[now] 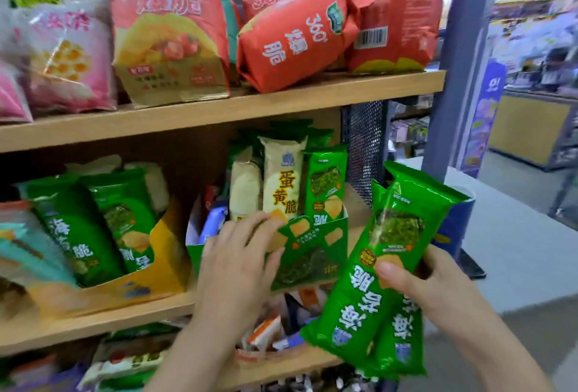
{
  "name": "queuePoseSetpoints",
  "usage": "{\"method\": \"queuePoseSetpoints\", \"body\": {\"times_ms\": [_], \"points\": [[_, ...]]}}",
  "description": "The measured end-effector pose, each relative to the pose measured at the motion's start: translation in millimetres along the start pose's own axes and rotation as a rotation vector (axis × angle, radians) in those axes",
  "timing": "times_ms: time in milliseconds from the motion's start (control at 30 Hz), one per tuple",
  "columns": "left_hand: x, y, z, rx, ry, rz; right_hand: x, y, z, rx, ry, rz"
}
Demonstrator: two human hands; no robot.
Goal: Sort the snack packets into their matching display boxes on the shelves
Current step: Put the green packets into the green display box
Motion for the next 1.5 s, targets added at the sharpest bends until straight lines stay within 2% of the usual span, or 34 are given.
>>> {"method": "queuePoseSetpoints", "body": {"times_ms": [133,267,600,667,767,867,1000,1067,1200,1267,1367,1500], "points": [[2,6,-4,0.100,0.076,0.019,6,5,2,-0.008,0.013,0.000],[-5,16,-6,0.026,0.037,-0.005,3,5,2,0.010,0.032,0.011],[-18,49,-14,-0.029,0.097,-0.068,-18,17,-8,-0.050,0.018,0.040],[-9,59,-1,-0.027,0.060,0.018,-20,18,-10,-0.093,0.018,0.063],[22,69,40,-0.071,-0.133,0.135,-17,20,-11,-0.076,0.050,0.064],[59,58,75,-0.051,-0.262,0.033,-8,21,-14,-0.005,0.089,0.030],[86,29,83,0.062,-0.154,-0.202,15,34,-5,-0.007,0.094,-0.023],[87,21,73,0.146,-0.066,-0.196,27,41,-2,-0.008,0.093,-0.051],[82,32,56,0.197,0.087,-0.035,47,47,-3,0.016,0.119,-0.119],[84,36,58,0.247,0.105,-0.041,54,47,-7,0.019,0.131,-0.153],[96,33,77,0.322,0.051,-0.156,62,46,-11,-0.001,0.154,-0.204],[118,12,105,0.559,-0.156,-0.353,68,47,-7,-0.030,0.152,-0.225]]}}
Point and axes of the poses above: each hand's wrist, its own x-axis towards the middle knuckle, its own y-axis out of the back of the hand, z = x × y, the point moved 3 cm from there along x, towards the middle knuckle, and after that the axes turned 3 degrees about z, right-handed, at the moved point
